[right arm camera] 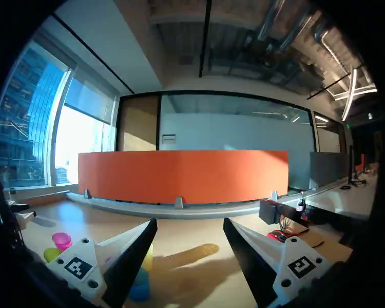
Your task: Pour water
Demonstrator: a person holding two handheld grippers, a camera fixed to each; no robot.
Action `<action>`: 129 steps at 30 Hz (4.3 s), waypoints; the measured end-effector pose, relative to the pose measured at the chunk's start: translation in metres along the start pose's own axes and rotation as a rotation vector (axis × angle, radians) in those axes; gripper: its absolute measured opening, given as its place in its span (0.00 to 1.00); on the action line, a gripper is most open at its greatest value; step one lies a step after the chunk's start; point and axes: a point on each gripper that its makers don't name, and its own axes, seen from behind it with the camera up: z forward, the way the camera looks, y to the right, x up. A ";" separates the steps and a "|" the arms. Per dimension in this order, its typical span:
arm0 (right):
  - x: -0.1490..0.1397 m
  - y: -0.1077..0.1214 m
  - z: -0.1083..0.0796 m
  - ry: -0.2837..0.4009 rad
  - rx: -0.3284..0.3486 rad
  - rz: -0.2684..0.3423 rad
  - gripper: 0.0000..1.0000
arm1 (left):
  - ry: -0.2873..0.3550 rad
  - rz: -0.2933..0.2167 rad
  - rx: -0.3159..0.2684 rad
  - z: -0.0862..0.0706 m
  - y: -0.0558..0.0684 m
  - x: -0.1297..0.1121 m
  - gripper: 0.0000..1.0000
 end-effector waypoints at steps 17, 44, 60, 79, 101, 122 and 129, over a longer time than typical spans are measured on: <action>0.002 -0.001 -0.004 0.010 0.004 -0.020 1.00 | -0.015 -0.002 -0.004 0.002 0.001 -0.003 0.97; -0.023 0.007 0.004 0.006 0.002 -0.079 1.00 | -0.016 -0.001 -0.004 0.001 0.002 -0.003 0.97; -0.063 0.013 0.003 -0.021 -0.015 -0.066 1.00 | -0.016 -0.001 -0.004 0.001 0.002 -0.003 0.97; -0.087 0.024 0.009 -0.053 -0.031 -0.052 1.00 | -0.016 -0.001 -0.003 0.001 0.002 -0.003 0.97; -0.092 0.022 0.007 -0.060 -0.024 -0.007 1.00 | -0.016 -0.001 -0.004 0.001 0.003 -0.003 0.97; -0.092 0.021 0.004 -0.062 -0.017 -0.004 1.00 | -0.016 -0.001 -0.004 0.001 0.003 -0.003 0.97; -0.091 0.021 0.005 -0.063 -0.017 -0.004 1.00 | -0.016 -0.001 -0.004 0.001 0.002 -0.003 0.97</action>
